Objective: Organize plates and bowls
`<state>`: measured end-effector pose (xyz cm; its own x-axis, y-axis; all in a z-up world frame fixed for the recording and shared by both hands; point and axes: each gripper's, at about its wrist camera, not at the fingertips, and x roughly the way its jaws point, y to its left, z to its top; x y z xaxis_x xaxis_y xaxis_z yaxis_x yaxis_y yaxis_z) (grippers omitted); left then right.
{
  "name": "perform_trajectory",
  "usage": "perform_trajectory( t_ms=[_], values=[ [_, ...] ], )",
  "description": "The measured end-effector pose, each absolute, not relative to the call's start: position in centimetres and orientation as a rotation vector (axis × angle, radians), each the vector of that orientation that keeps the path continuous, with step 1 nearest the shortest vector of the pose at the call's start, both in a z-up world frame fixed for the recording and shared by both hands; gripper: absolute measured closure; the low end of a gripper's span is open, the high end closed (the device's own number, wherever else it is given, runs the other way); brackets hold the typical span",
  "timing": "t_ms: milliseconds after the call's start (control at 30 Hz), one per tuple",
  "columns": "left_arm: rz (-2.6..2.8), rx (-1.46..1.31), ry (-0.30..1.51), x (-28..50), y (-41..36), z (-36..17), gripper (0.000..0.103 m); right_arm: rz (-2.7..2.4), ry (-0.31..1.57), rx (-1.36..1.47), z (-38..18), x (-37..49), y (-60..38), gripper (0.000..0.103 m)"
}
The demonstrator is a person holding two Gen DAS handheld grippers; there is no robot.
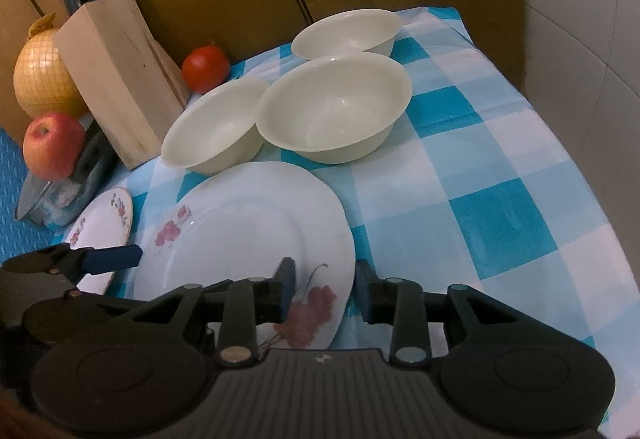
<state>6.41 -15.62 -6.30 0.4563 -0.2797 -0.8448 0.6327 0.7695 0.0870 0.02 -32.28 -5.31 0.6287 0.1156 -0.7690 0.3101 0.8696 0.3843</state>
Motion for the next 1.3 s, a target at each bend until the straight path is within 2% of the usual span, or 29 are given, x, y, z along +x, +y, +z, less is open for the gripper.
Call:
perform_trajectory(
  t_ms=[267,533,600,667,733,767,967,1300],
  values=[
    [-0.581,0.412,0.933,6.4,-15.6,-6.4,0.0,-0.11,0.875,0.543,-5.4,0.0,-32.2,0.063],
    [-0.587,0.435,0.906,6.1,-15.7,-6.3,0.001,-0.116,0.867,0.524,-5.3,-0.1,-32.0,0.064],
    [-0.654,0.481,0.852,4.7,-16.3,-5.8,0.026,-0.091,0.87,0.528,-5.3,0.0,-31.8,0.07],
    [-0.668,0.555,0.791,3.0,-17.3,-5.7,0.031,-0.054,0.881,0.511,-5.3,0.2,-31.4,0.08],
    [-0.626,0.619,0.731,2.3,-17.7,-5.9,0.021,-0.058,0.882,0.52,-5.3,0.2,-31.4,0.08],
    [-0.642,0.595,0.759,2.6,-17.4,-5.8,0.017,-0.055,0.89,0.538,-5.4,0.3,-31.6,0.08],
    [-0.617,0.399,0.929,7.0,-13.9,-5.4,0.014,-0.066,0.889,0.591,-5.6,0.4,-32.2,0.08],
    [-0.785,0.119,1.08,9.7,-12.4,-5.4,0.008,-0.062,0.907,0.652,-5.8,0.7,-33.0,0.08]
  ],
)
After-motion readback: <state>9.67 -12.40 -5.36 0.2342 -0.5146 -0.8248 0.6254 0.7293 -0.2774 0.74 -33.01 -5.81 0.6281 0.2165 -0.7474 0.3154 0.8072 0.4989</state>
